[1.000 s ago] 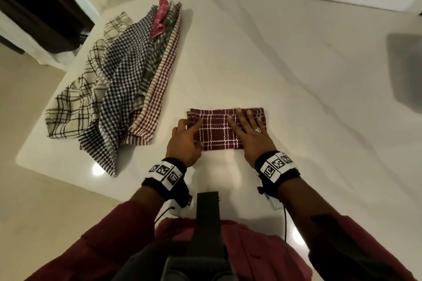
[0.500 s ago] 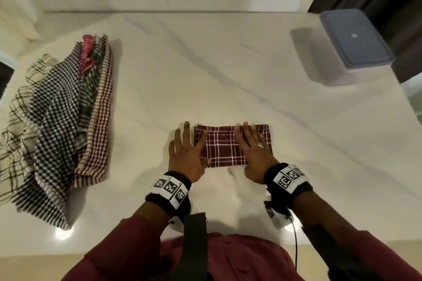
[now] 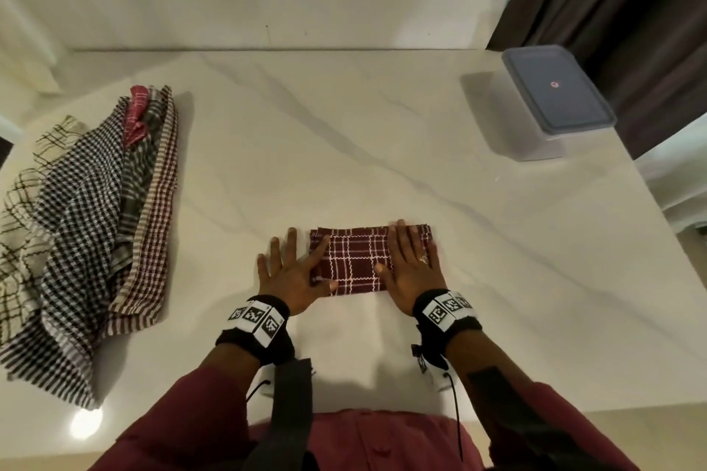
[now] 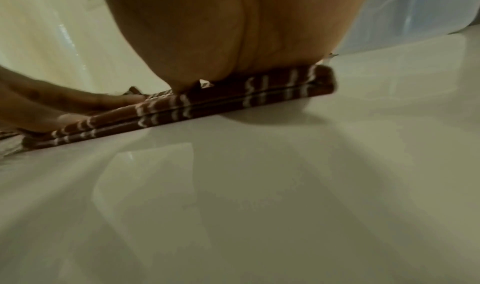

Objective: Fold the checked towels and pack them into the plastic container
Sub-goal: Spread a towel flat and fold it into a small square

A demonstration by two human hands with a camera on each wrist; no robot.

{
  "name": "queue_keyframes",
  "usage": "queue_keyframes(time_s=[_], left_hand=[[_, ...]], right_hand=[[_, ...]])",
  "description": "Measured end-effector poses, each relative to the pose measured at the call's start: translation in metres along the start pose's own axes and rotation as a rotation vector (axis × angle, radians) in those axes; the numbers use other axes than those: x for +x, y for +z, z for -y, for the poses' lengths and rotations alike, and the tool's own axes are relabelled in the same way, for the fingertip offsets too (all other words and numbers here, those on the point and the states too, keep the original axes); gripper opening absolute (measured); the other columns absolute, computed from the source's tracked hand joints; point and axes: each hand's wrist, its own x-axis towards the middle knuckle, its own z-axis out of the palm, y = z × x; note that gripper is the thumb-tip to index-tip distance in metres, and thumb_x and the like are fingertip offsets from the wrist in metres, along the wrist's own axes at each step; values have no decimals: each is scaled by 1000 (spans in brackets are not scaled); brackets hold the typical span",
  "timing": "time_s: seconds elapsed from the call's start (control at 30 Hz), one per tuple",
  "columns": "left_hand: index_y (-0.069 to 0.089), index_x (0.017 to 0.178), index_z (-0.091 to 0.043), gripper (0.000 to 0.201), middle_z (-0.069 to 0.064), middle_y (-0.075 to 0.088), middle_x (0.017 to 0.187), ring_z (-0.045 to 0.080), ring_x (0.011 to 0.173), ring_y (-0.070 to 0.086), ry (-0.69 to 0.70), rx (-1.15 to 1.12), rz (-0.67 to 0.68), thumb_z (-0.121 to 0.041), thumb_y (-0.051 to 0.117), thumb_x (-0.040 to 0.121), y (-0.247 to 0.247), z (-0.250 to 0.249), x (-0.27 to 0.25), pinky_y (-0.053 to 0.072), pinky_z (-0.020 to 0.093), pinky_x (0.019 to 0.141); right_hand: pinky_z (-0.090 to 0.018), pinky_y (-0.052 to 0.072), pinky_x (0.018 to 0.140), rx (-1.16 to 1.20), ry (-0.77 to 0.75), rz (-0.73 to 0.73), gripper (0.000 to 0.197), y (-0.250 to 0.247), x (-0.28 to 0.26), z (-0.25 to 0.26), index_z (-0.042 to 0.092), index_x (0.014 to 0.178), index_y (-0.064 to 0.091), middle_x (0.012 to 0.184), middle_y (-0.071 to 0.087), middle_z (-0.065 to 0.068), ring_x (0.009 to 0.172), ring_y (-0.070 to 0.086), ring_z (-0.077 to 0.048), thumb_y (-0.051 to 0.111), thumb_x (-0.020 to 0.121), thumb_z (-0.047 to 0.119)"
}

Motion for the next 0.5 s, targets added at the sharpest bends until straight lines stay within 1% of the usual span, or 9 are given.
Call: queue_keyframes(time_s=[0.1, 0.17, 0.23, 0.27, 0.3, 0.33, 0.37, 0.4, 0.5], left_hand=[[-2, 144, -54, 83, 6, -21, 157, 36, 142, -23, -2, -10, -26, -71, 48, 80, -3, -3, -3, -8, 55, 113], [14, 146, -49, 78, 11, 6, 155, 36, 143, -5, 1, -8, -132, -66, 54, 80, -6, -7, -6, 3, 52, 114], [42, 138, -42, 60, 8, 40, 132, 31, 129, 30, -4, -137, -291, -56, 60, 82, -9, -7, -8, 26, 45, 108], [53, 131, -37, 49, 4, 52, 113, 24, 112, 46, 1, -290, -314, -48, 63, 84, -11, -6, -8, 38, 38, 100], [59, 126, -32, 41, -1, 58, 93, 14, 93, 55, 5, -462, -281, -38, 65, 86, -12, -4, -8, 45, 27, 89], [63, 122, -27, 37, -8, 60, 74, 3, 74, 57, 5, -600, -216, -30, 67, 86, -11, -2, -7, 46, 14, 75], [64, 120, -25, 35, -13, 58, 62, -4, 62, 55, 11, -670, -178, -24, 69, 85, -10, 0, -6, 42, 7, 64], [65, 119, -24, 35, -14, 57, 56, -5, 56, 54, 19, -692, -164, -22, 70, 84, -8, 2, -6, 39, 6, 59], [65, 120, -26, 39, -6, 58, 66, 1, 61, 54, 60, -706, -168, -24, 73, 81, 1, 3, -7, 38, 7, 61]], right_hand=[[-46, 3, 120, 154, 94, -80, 80, -8, -10, -6, 16, 150, -14, 154, -29, -4, 143, -23, -25, 38, 98, 45], [-44, 15, 117, 282, 228, -170, 92, -18, -12, 0, 14, 153, -3, 158, -17, -9, 146, -5, -34, 60, 90, 40], [-43, 25, 113, 394, 399, -194, 105, -28, -10, 2, 13, 152, 8, 157, 5, -11, 142, 15, -35, 77, 76, 36], [-42, 30, 111, 453, 467, -180, 109, -30, -8, -2, 13, 151, 14, 152, 15, -11, 138, 24, -34, 83, 69, 34], [-41, 35, 108, 502, 503, -168, 110, -33, -7, -8, 13, 148, 23, 144, 24, -10, 132, 34, -32, 88, 61, 32], [-41, 40, 105, 561, 510, -163, 108, -34, -6, -14, 14, 142, 33, 136, 32, -9, 125, 42, -30, 91, 53, 32], [-41, 45, 101, 619, 502, -164, 106, -36, -7, -19, 16, 135, 40, 129, 41, -6, 118, 50, -28, 93, 45, 33], [-41, 49, 97, 677, 493, -169, 104, -36, -7, -25, 17, 131, 43, 122, 49, -3, 113, 55, -26, 94, 41, 31], [-39, 51, 92, 670, 519, -132, 87, -42, -4, -30, 15, 129, 48, 117, 59, -4, 108, 59, -27, 90, 52, 17]])
